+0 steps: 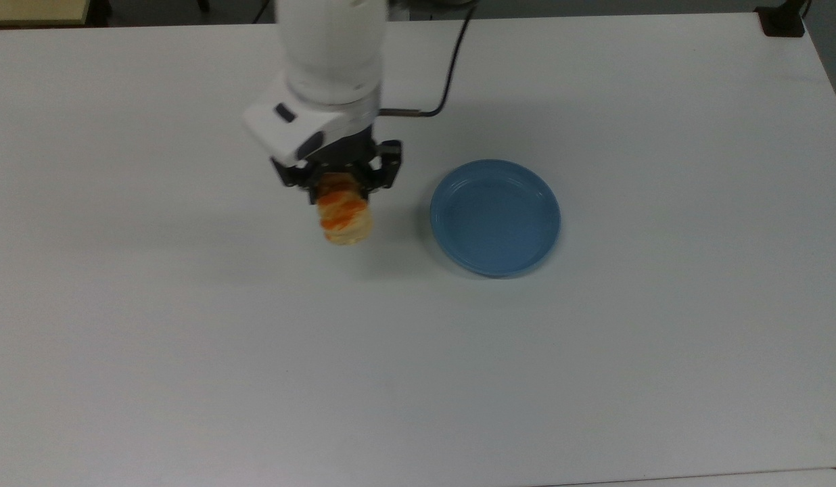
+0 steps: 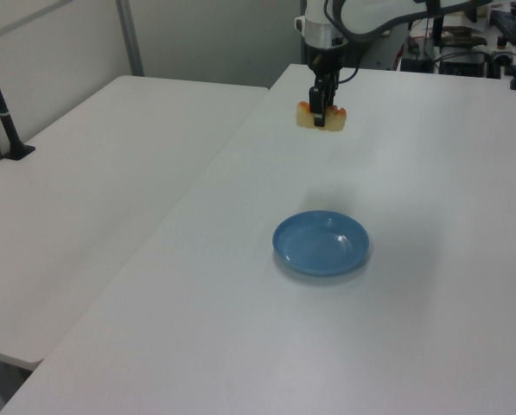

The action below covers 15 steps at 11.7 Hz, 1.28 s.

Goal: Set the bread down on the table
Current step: 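Carry the bread roll away from the plate and lower it to the table, then open the gripper to release the bread and raise it away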

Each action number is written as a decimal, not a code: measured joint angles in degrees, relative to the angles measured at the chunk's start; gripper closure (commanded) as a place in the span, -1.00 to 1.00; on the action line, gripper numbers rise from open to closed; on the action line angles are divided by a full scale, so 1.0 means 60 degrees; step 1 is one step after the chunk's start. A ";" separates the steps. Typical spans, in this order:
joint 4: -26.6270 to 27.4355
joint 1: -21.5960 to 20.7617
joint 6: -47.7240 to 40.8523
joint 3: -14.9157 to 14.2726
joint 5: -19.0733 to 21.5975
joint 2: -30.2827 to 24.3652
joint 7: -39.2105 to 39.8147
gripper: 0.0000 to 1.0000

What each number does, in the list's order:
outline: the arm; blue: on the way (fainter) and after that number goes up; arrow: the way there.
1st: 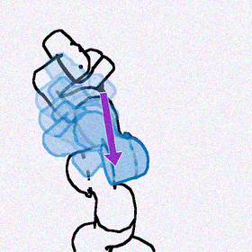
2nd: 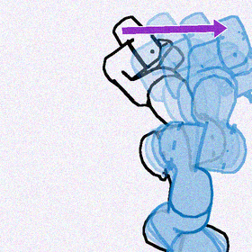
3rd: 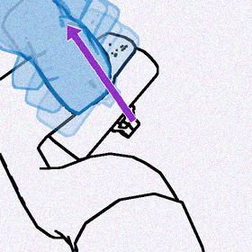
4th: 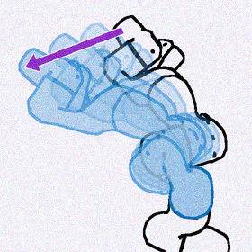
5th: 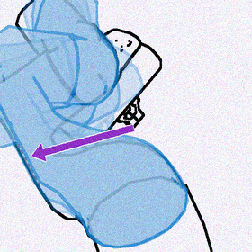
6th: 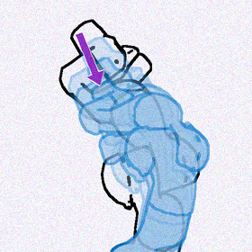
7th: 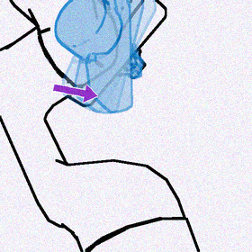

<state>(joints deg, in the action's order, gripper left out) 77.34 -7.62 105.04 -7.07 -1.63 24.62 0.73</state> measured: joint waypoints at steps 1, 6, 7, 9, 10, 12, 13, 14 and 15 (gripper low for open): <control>-0.0135 0.0218 0.0242 0.0000 0.0002 0.0267 0.0134 -0.29; -0.0144 -0.0046 0.1407 0.0033 -0.0206 0.2098 -0.0357 -1.00; -0.0145 -0.0100 0.1466 0.0041 -0.0380 0.2242 -0.0600 -1.00; -0.0164 -0.0172 0.1488 0.0043 -0.0510 0.2301 -0.0867 -1.00; -0.0252 -0.0177 0.1489 0.0043 -0.0513 0.2240 -0.0895 -1.00; -0.0193 -0.0167 0.1361 0.0041 -0.0513 0.1490 -0.0977 -1.00; 0.0000 -0.0169 0.0684 0.0045 -0.0509 0.0698 -0.0982 -1.00; 0.0224 -0.0173 -0.0489 0.0066 -0.0502 -0.0253 -0.0987 -1.00; 0.0488 -0.0173 -0.1722 0.0113 -0.0480 -0.1264 -0.1015 -1.00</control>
<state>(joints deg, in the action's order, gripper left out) 80.27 -8.66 94.71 -6.39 -4.51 17.04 -5.35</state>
